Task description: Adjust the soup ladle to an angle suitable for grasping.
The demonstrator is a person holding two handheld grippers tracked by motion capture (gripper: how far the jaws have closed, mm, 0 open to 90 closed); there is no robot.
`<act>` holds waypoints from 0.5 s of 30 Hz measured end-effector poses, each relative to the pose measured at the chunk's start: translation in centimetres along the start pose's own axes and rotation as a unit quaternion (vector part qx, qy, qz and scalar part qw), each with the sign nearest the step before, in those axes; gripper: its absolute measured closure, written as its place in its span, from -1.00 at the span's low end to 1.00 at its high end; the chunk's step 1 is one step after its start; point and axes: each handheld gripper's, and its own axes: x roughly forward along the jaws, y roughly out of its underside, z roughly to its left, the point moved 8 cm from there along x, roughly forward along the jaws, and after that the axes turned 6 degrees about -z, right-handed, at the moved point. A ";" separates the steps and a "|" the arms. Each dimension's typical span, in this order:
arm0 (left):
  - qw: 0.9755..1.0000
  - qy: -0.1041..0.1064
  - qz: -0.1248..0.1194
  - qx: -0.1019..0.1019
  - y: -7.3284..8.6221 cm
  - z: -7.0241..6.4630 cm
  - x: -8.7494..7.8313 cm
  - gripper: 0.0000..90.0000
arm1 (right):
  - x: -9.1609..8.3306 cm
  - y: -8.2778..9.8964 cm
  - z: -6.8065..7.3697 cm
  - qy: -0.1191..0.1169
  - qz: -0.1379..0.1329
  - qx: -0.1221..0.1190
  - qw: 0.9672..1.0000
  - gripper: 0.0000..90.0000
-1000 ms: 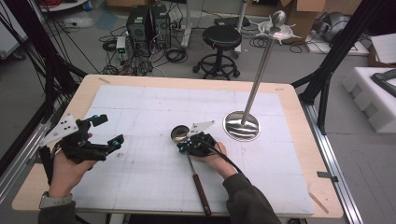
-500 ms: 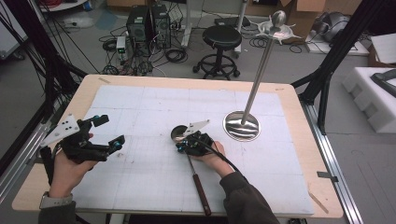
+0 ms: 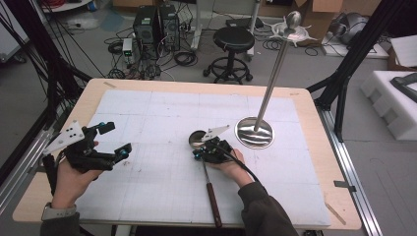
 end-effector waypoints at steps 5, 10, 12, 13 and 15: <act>1.000 0.000 0.003 0.000 0.1 0.0 0.0 -0.96 | -0.9 0.5 -0.7 0.006 -0.004 0.005 1.000 1.00; 1.000 0.002 0.007 0.001 0.3 -0.1 0.2 -0.96 | -2.0 1.3 -1.3 0.019 -0.004 0.018 1.000 1.00; 1.000 0.002 0.008 0.001 0.3 -0.1 0.3 -0.96 | -2.6 1.6 -1.6 0.023 -0.005 0.021 1.000 1.00; 1.000 0.003 0.009 0.003 0.3 -0.1 0.3 -0.96 | -2.8 1.8 -1.6 0.025 -0.003 0.027 0.999 1.00; 1.000 0.002 0.009 0.003 0.3 -0.1 0.3 -0.96 | -3.5 2.2 -1.9 0.029 -0.006 0.035 0.999 1.00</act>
